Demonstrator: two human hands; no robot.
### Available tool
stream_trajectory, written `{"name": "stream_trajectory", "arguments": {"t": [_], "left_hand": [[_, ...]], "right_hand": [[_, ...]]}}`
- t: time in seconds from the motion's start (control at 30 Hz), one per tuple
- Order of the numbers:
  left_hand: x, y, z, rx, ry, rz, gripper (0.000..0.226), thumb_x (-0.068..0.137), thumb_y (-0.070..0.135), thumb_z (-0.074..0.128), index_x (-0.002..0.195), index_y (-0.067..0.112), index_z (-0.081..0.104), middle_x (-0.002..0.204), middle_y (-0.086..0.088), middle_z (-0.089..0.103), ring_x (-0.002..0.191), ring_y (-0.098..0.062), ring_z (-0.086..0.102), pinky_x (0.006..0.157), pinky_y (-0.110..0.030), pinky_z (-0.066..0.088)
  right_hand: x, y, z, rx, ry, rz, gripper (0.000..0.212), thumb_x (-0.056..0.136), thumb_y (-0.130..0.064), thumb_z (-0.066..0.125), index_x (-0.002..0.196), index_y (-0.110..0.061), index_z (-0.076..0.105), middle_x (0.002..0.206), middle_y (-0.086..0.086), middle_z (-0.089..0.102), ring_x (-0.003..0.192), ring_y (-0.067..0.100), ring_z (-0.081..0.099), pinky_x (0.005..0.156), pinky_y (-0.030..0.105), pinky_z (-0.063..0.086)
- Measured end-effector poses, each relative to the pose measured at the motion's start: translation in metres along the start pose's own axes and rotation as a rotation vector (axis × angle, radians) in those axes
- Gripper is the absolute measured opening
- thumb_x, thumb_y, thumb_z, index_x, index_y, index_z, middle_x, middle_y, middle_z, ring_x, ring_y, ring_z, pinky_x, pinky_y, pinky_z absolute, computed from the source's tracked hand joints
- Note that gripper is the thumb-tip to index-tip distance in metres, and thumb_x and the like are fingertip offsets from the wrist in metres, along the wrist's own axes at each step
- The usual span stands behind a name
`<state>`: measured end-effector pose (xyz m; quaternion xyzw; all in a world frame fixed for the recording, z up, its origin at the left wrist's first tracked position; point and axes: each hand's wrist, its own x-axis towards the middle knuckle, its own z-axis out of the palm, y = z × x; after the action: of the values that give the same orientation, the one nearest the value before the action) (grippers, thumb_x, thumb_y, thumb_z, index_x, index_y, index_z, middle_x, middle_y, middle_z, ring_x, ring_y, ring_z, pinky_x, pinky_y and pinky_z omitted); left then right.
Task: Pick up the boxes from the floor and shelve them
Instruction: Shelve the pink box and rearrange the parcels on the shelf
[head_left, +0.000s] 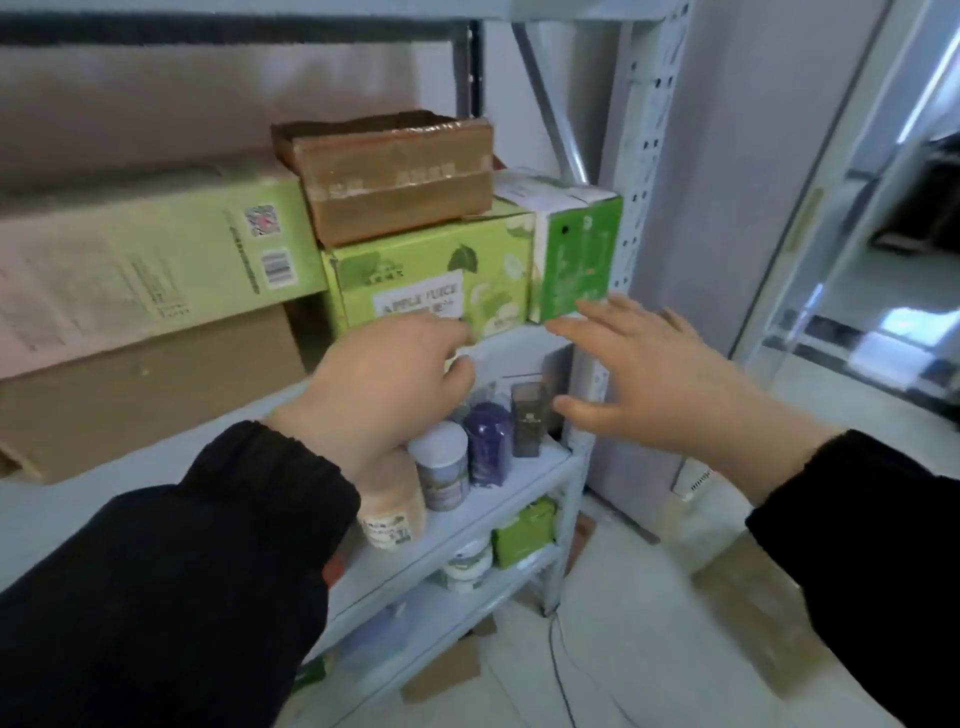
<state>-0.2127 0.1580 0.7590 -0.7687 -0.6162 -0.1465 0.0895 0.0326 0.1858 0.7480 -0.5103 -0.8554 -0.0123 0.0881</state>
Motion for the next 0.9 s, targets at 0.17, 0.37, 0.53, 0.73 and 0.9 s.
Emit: {"name": "stream_trajectory", "arguments": {"t": [0.17,0.37,0.53,0.73,0.9], "left_hand": [[-0.02,0.083,0.075,-0.165,-0.159,0.241,0.032,0.094,0.04,0.043,0.113,0.033,0.068,0.102,0.004,0.068,0.092,-0.024,0.065,0.075,-0.041,0.056],[-0.093,0.222,0.167,-0.296,-0.402,0.504,0.045,0.091,0.04,0.048,0.134,0.032,0.061,0.125,-0.004,0.066,0.116,-0.029,0.061,0.092,-0.039,0.051],[-0.165,0.338,0.219,-0.321,-0.563,0.688,0.048,0.096,0.041,0.047,0.142,0.032,0.052,0.135,0.0,0.059,0.123,-0.026,0.055,0.094,-0.041,0.049],[-0.268,0.476,0.279,-0.302,-0.77,0.804,0.049,0.097,0.041,0.047,0.145,0.032,0.048,0.139,0.003,0.059,0.126,-0.022,0.055,0.098,-0.04,0.048],[-0.366,0.595,0.325,-0.266,-0.912,0.914,0.05,0.096,0.041,0.047,0.145,0.032,0.048,0.133,0.002,0.06,0.12,-0.022,0.057,0.091,-0.038,0.049]], "right_hand": [[-0.12,0.024,0.045,-0.073,-0.133,0.334,0.085,0.085,-0.075,0.048,0.157,-0.044,0.016,0.169,-0.001,0.015,0.157,0.027,0.007,0.122,0.06,0.013],[-0.311,0.056,0.107,-0.041,-0.248,0.736,0.079,0.088,-0.064,0.056,0.156,-0.038,0.026,0.165,-0.001,0.025,0.154,0.026,0.015,0.12,0.055,0.019],[-0.487,0.086,0.153,0.036,-0.315,1.094,0.079,0.088,-0.061,0.058,0.156,-0.035,0.028,0.163,0.002,0.03,0.153,0.027,0.018,0.12,0.057,0.021],[-0.685,0.105,0.208,0.171,-0.36,1.383,0.074,0.087,-0.055,0.06,0.152,-0.028,0.037,0.15,0.004,0.046,0.14,0.028,0.038,0.112,0.051,0.032],[-0.839,0.113,0.26,0.302,-0.38,1.571,0.074,0.085,-0.053,0.063,0.151,-0.026,0.04,0.152,0.006,0.043,0.144,0.026,0.033,0.115,0.052,0.032]]}}
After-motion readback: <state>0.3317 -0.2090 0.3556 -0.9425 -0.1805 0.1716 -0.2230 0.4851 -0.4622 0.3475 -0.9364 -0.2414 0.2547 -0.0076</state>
